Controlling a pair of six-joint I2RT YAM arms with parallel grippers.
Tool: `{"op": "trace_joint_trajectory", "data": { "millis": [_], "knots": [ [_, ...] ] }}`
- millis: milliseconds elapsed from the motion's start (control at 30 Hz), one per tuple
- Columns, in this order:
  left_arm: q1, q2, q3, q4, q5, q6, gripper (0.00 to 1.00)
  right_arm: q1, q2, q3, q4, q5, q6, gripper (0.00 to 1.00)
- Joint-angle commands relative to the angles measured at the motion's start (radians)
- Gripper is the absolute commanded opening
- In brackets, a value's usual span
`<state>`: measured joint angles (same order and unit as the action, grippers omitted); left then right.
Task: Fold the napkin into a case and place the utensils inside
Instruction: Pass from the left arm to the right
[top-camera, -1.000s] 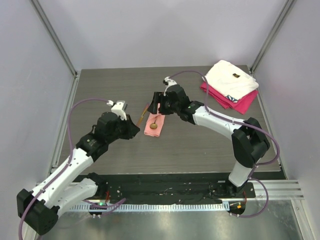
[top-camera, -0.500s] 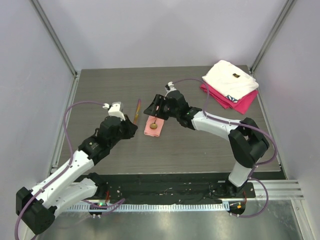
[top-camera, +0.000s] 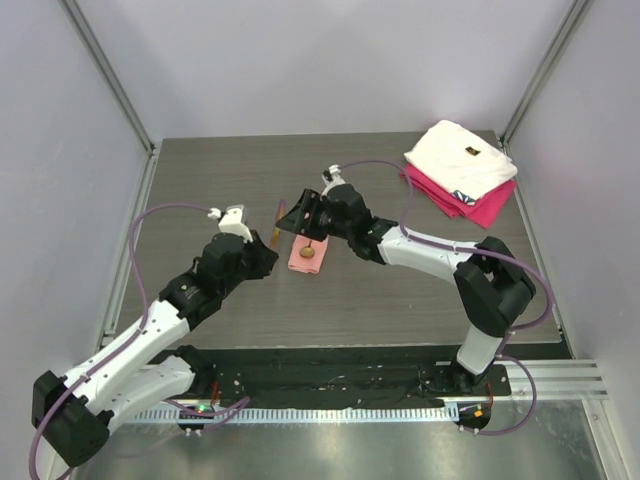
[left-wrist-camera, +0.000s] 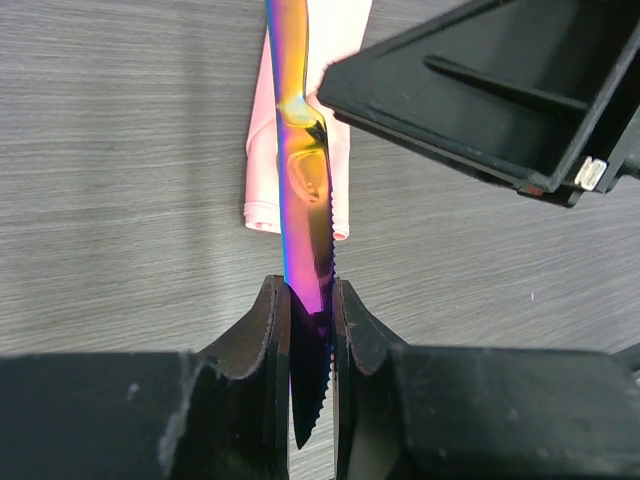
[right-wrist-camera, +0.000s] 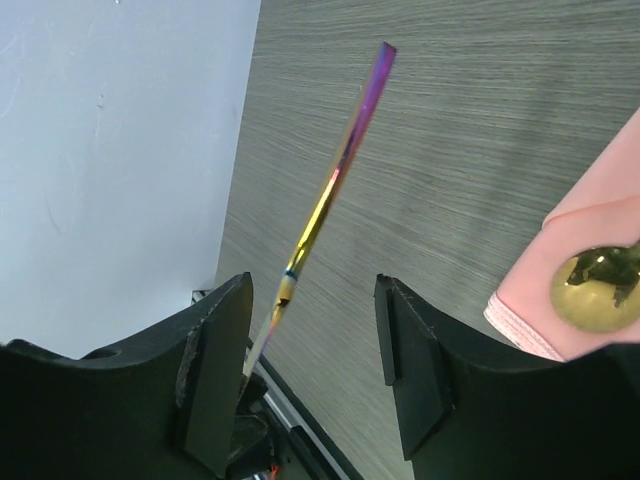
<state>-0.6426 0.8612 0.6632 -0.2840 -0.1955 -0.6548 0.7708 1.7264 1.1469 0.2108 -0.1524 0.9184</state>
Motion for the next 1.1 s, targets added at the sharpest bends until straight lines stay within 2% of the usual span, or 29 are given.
{"op": "trace_joint_trajectory", "data": {
  "millis": [0,100,133,167,300,467,567,600,667,733,767,833,867,933,967,1067],
  "knots": [
    [-0.008,0.019,0.038,0.089,0.021,-0.002,0.0,0.005,0.039,0.057,0.064,-0.024,0.033,0.56],
    [-0.011,0.018,0.05,0.085,0.018,0.014,0.0,0.004,0.061,0.06,0.104,-0.052,0.057,0.42],
    [-0.011,0.018,0.053,0.086,0.016,0.012,0.0,0.004,0.065,0.059,0.12,-0.065,0.071,0.29],
    [-0.012,0.018,0.055,0.091,0.024,0.014,0.0,0.004,0.071,0.063,0.151,-0.076,0.077,0.25],
    [-0.019,0.013,0.067,0.091,0.019,0.032,0.0,0.005,0.098,0.094,0.153,-0.108,0.1,0.29],
    [-0.026,0.013,0.058,0.094,0.036,0.023,0.0,0.005,0.102,0.08,0.203,-0.121,0.138,0.26],
    [-0.029,0.004,0.053,0.106,0.051,0.035,0.02,0.004,0.11,0.074,0.239,-0.153,0.157,0.09],
    [-0.029,0.001,0.053,0.106,0.051,0.038,0.05,0.004,0.11,0.077,0.234,-0.16,0.158,0.01],
    [-0.028,0.002,0.061,0.115,0.06,0.05,0.17,-0.002,0.111,0.08,0.236,-0.193,0.172,0.01],
    [-0.028,0.015,0.075,0.106,0.108,0.058,0.25,-0.014,0.108,0.08,0.237,-0.223,0.162,0.01],
    [-0.028,0.021,0.093,0.097,0.123,0.069,0.39,-0.019,0.104,0.082,0.231,-0.251,0.149,0.01],
    [-0.025,0.021,0.104,0.062,0.152,0.075,0.45,-0.03,0.079,0.071,0.226,-0.269,0.105,0.01],
    [-0.023,0.016,0.107,0.056,0.157,0.073,0.55,-0.031,0.072,0.067,0.229,-0.289,0.096,0.01],
    [-0.009,-0.007,0.116,0.046,0.186,0.066,0.68,-0.044,0.056,0.044,0.254,-0.321,0.079,0.01],
    [0.016,-0.014,0.134,0.042,0.214,0.063,0.84,-0.044,0.052,0.033,0.262,-0.335,0.074,0.01],
    [0.082,-0.021,0.188,-0.015,0.264,0.055,0.89,-0.053,0.021,-0.028,0.3,-0.377,0.07,0.01]
  ]
}}
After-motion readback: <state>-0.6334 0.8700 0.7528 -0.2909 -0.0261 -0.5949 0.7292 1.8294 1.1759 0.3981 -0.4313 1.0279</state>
